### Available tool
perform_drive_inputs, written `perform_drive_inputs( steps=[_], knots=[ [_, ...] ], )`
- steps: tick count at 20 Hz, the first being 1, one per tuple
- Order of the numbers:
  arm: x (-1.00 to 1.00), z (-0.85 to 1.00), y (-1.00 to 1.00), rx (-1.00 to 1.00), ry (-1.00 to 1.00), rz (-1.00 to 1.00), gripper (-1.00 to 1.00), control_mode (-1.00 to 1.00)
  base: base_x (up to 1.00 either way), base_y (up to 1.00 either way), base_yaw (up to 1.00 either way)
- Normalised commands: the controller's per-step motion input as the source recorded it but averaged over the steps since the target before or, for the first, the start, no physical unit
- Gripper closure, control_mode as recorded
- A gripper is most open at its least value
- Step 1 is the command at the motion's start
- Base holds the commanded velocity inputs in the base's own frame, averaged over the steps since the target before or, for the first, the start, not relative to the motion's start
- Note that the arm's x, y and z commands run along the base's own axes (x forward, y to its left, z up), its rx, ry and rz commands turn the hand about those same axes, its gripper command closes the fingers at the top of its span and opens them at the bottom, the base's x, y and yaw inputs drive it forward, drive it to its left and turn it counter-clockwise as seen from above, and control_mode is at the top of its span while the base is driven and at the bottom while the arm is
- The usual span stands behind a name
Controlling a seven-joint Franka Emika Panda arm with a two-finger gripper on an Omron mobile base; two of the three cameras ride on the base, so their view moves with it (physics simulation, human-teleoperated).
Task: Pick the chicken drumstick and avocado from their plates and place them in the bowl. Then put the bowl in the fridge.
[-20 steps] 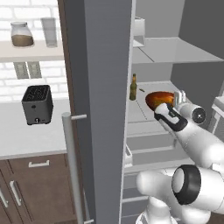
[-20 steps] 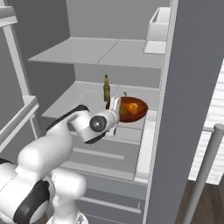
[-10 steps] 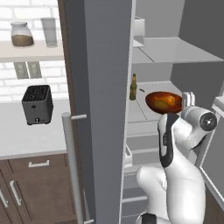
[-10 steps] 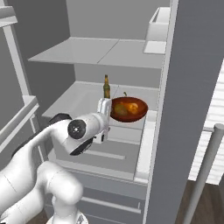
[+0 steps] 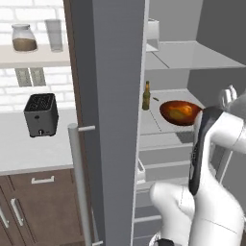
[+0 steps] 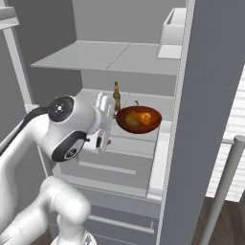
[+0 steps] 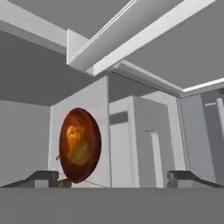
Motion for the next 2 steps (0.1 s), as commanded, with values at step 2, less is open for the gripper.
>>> perform_drive_inputs(
  steps=[2],
  knots=[
    [-1.0, 0.33, 0.36, 0.0, 0.11, 0.18, -1.0, -1.0, 0.0, 0.0, 0.0]
  ],
)
